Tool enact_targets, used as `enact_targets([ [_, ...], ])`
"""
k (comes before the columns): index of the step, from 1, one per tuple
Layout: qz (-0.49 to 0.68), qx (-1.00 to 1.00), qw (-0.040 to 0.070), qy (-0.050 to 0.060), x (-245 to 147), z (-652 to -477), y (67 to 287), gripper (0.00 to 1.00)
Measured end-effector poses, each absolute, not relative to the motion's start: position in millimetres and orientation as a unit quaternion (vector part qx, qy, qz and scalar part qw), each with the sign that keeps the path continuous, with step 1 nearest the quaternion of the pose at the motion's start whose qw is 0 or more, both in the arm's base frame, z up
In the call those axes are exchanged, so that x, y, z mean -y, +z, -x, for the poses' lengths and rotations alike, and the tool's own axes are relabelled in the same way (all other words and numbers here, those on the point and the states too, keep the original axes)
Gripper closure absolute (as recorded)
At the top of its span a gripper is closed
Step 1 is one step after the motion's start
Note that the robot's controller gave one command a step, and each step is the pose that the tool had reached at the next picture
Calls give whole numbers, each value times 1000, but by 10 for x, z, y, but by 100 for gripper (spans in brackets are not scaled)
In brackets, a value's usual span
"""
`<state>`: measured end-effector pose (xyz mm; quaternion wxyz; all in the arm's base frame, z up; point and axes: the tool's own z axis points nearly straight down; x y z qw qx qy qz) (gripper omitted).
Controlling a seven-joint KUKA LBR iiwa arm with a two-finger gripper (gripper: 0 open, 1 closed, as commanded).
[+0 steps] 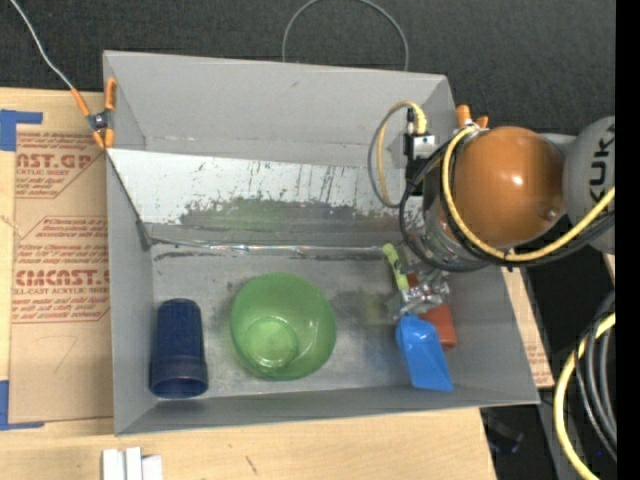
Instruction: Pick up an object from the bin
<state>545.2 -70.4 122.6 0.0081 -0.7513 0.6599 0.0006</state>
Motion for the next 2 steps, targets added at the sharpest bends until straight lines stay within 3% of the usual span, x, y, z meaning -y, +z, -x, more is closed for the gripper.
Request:
enact_targets([
  [2,751,-660,8,2,693,-5449,1439,100],
])
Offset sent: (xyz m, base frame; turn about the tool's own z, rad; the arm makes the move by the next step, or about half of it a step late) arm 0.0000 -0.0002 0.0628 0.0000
